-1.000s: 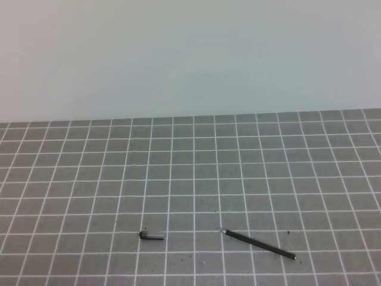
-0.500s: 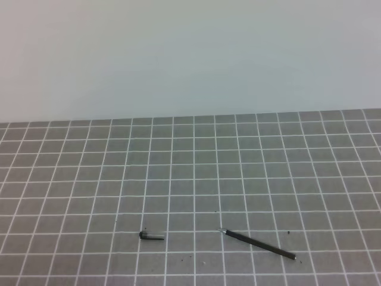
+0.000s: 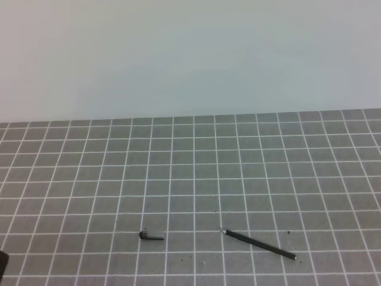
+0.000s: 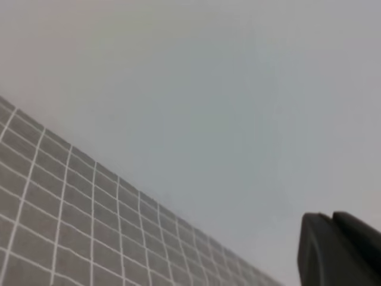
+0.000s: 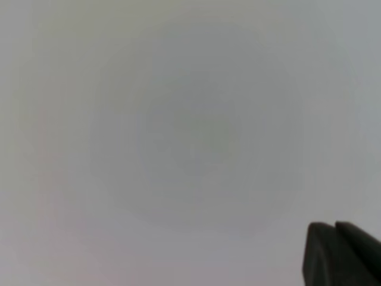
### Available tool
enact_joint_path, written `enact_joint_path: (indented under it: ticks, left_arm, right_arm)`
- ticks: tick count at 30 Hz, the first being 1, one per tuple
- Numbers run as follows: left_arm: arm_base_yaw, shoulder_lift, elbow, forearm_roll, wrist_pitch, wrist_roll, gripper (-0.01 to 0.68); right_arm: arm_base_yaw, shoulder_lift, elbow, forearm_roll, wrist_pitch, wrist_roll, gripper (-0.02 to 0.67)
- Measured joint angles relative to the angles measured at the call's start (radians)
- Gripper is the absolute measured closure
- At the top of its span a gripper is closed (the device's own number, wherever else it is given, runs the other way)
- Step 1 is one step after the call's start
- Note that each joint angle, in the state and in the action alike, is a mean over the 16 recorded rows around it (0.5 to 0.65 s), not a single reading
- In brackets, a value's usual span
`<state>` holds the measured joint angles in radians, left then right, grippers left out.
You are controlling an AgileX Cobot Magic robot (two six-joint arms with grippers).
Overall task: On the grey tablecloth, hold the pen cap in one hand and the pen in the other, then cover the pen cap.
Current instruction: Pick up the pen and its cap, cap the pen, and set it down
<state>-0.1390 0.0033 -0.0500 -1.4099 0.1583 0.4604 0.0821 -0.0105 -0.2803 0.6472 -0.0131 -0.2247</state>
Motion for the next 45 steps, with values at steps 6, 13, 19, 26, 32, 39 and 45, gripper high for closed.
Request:
enact_joint_path:
  ticks: [6,13,19,26,32,39,45]
  left_arm:
    - [0.0,0.043,-0.046,0.004,0.077,0.135,0.676]
    - [0.0,0.156,-0.12,0.009,0.147,0.284,0.676]
    - [0.0,0.277,-0.175,0.011,0.176,0.382,0.676]
    - [0.0,0.378,-0.212,0.012,0.173,0.48,0.676]
    - [0.0,0.416,-0.23,0.011,0.138,0.574,0.676]
    - [0.0,0.426,-0.244,0.018,0.134,0.661,0.676]
    - [0.0,0.444,-0.247,0.047,0.177,0.677,0.676]
  right_arm:
    - [0.0,0.0,-0.021,-0.004,0.105,-0.075,0.652]
    - [0.0,0.003,-0.025,-0.003,0.171,-0.097,0.65]
    - [0.0,0.013,-0.05,-0.02,0.201,-0.099,0.649]
    - [0.0,0.107,-0.147,-0.057,0.289,-0.134,0.65]
    - [0.0,0.27,-0.273,-0.085,0.416,-0.169,0.651]
    - [0.0,0.484,-0.389,-0.096,0.536,-0.215,0.651]
    - [0.0,0.608,-0.435,-0.093,0.568,-0.296,0.651]
